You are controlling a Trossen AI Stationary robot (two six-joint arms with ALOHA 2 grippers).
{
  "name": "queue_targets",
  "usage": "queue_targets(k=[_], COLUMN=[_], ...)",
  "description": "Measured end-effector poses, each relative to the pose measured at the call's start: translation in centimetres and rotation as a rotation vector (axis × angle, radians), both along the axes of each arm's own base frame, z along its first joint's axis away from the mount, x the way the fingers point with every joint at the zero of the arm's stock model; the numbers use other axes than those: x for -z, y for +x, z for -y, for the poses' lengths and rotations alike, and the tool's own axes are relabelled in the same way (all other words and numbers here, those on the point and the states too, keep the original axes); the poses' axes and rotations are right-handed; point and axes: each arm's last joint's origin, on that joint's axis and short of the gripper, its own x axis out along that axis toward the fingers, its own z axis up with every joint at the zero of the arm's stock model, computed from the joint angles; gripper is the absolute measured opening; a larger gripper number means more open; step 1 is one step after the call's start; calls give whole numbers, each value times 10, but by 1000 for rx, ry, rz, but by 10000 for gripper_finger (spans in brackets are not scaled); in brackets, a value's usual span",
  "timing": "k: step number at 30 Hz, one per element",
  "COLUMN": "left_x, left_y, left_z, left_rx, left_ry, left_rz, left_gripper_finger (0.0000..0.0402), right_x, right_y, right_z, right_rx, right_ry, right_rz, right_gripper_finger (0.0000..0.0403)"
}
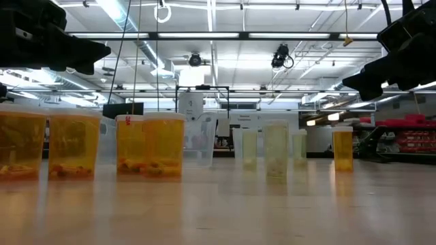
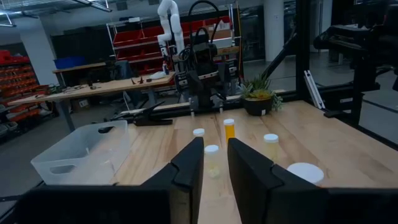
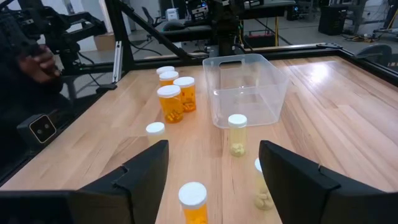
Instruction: Pick and place medicine bottles into bin by pill shape (circle, oval)
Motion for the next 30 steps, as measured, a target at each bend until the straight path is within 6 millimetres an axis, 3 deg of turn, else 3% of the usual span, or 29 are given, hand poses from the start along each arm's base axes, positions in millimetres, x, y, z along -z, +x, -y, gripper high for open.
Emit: queue_targets(k=[4, 12, 17, 30], left_x=[-2, -2, 4, 16], left_y=[0, 0, 5, 27], left_z=[0, 1, 2, 4], left_rx=[4, 61, 104, 52], left_ry=[-43, -458, -548, -501], left_rz=[26, 21, -64, -265], left_gripper_finger=[86, 83, 74, 79], right_x=[0, 0, 0, 0], right_y=[0, 0, 0, 0], right_z=[0, 0, 0, 0], right_rx=[0, 0, 0, 0], right_ry=[0, 0, 0, 0], right_rz=[0, 0, 0, 0], right_gripper_finger=[257, 257, 257, 257])
